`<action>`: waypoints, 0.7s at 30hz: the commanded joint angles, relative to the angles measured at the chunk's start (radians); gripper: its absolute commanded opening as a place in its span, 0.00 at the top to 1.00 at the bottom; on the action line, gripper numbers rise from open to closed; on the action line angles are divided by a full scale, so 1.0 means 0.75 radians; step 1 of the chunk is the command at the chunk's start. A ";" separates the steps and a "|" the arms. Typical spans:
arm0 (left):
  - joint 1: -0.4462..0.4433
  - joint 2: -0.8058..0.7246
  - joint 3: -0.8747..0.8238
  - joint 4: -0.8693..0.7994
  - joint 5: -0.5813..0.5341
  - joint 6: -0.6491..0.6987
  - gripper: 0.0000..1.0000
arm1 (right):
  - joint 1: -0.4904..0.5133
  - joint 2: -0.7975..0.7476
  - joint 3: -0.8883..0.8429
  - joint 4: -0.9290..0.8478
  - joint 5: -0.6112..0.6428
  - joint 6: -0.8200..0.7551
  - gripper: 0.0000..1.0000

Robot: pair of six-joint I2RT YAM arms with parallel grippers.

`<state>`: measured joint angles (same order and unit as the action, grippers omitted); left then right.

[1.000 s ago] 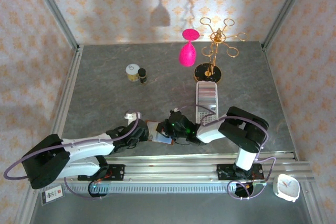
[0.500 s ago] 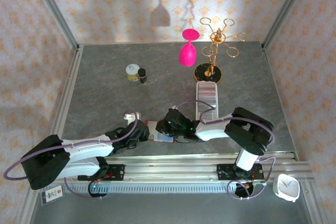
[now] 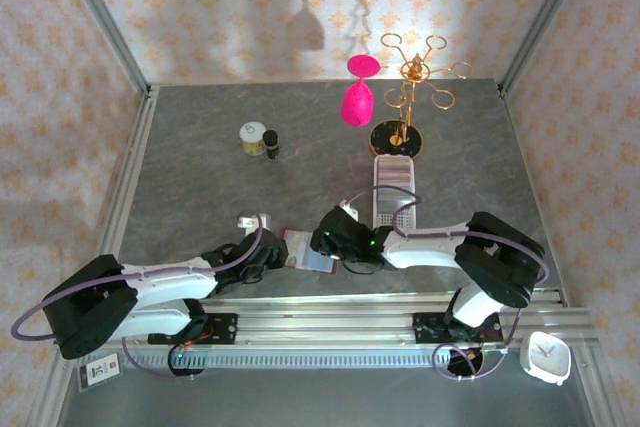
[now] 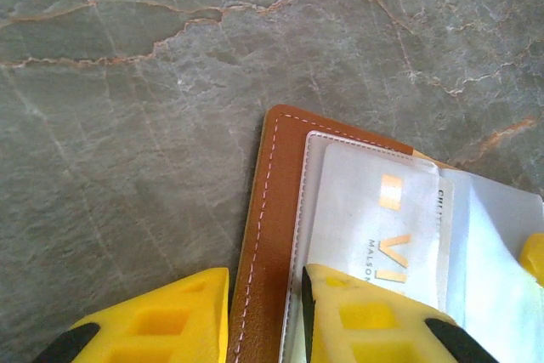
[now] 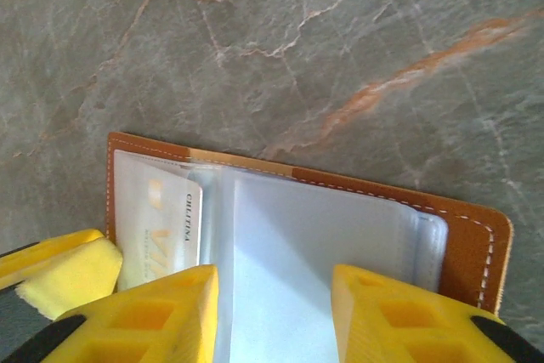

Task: Put the credit cards into the card holder
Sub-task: Insert the credit card into the card slot.

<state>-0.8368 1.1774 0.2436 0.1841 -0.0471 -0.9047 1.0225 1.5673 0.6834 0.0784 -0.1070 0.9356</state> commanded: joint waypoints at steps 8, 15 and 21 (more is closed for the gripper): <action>-0.038 -0.003 -0.051 0.069 0.324 -0.076 0.73 | 0.006 -0.057 0.017 -0.164 0.143 -0.051 0.60; -0.042 -0.004 -0.053 0.071 0.327 -0.077 0.73 | 0.007 -0.077 0.023 -0.196 0.156 -0.059 0.60; -0.046 -0.003 -0.054 0.072 0.327 -0.077 0.73 | 0.006 -0.092 0.037 -0.241 0.181 -0.068 0.60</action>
<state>-0.8513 1.1709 0.2253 0.2516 0.1242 -0.9428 1.0225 1.5211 0.6853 -0.0479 -0.0246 0.8997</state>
